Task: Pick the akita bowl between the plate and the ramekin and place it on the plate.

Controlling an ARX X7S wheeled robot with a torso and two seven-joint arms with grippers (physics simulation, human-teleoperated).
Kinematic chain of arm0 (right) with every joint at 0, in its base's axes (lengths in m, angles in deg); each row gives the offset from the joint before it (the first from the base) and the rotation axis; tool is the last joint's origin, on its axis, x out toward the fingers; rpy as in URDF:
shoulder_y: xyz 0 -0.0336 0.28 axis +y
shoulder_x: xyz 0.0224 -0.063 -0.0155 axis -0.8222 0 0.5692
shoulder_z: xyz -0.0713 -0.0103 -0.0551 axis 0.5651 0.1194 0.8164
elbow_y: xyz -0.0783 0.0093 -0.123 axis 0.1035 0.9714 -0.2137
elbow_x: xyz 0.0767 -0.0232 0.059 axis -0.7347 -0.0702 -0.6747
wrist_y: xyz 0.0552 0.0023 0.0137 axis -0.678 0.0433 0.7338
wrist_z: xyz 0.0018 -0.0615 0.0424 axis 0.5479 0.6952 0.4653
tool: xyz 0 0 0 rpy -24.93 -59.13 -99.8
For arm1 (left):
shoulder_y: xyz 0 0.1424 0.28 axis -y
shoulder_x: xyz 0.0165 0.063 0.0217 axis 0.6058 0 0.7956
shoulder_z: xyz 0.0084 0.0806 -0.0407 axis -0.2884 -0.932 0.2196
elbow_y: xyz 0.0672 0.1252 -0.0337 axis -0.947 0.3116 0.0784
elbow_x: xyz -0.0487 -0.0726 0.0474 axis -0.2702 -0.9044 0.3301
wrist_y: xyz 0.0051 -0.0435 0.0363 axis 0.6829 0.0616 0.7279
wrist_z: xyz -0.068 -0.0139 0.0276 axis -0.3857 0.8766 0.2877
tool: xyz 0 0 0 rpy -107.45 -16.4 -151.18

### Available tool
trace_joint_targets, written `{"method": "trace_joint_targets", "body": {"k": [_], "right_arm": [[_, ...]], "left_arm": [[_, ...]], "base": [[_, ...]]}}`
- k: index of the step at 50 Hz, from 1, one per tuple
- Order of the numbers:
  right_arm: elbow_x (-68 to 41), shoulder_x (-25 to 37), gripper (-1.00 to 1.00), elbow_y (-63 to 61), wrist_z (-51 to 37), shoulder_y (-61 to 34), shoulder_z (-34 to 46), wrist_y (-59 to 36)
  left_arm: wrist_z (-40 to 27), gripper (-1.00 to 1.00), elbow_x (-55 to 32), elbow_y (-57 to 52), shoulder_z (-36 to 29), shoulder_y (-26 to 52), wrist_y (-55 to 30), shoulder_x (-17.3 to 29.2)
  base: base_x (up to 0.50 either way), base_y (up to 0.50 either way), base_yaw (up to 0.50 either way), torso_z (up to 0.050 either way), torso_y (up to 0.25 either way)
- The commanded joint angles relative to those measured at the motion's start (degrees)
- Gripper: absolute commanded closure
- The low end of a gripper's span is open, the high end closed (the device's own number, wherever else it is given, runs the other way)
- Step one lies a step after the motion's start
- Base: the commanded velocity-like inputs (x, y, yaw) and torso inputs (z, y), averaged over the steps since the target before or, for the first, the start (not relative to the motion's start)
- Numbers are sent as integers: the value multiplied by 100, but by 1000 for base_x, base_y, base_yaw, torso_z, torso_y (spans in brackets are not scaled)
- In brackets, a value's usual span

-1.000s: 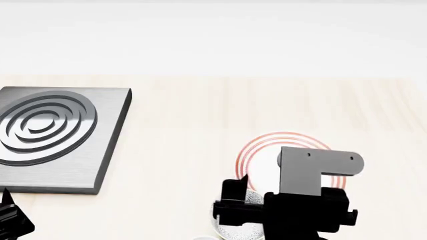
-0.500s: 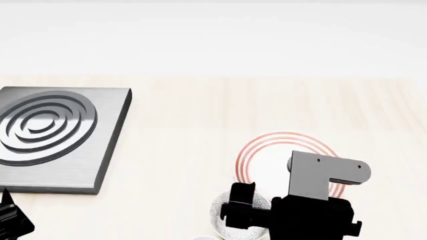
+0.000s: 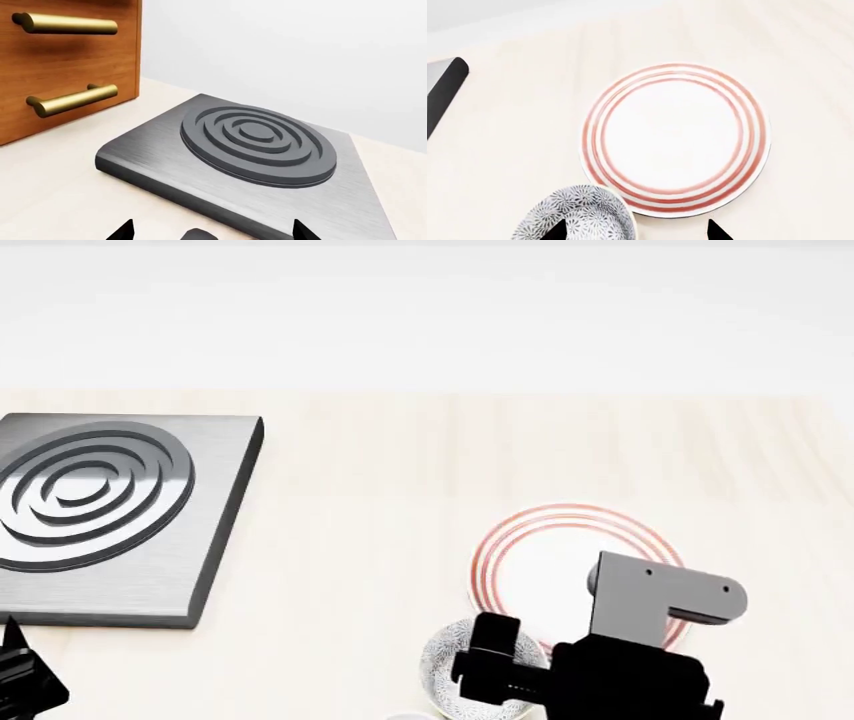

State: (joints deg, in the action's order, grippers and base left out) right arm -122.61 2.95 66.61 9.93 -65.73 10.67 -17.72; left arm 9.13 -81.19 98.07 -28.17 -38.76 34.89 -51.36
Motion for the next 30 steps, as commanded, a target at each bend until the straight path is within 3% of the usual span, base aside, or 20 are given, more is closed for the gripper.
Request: {"method": "trace_joint_targets", "body": {"k": [1, 30], "right_arm": [[-85, -6, -100, 406, 94, -69, -108, 72], [-133, 27, -100, 1128, 230, -333, -47, 184]], "left_arm": [[-16, -100, -14, -12, -12, 0, -10, 11], [-14, -100, -22, 98, -43, 27, 70, 10]], "base": [[0, 0, 0, 0, 0], [0, 0, 0, 0, 0]]}}
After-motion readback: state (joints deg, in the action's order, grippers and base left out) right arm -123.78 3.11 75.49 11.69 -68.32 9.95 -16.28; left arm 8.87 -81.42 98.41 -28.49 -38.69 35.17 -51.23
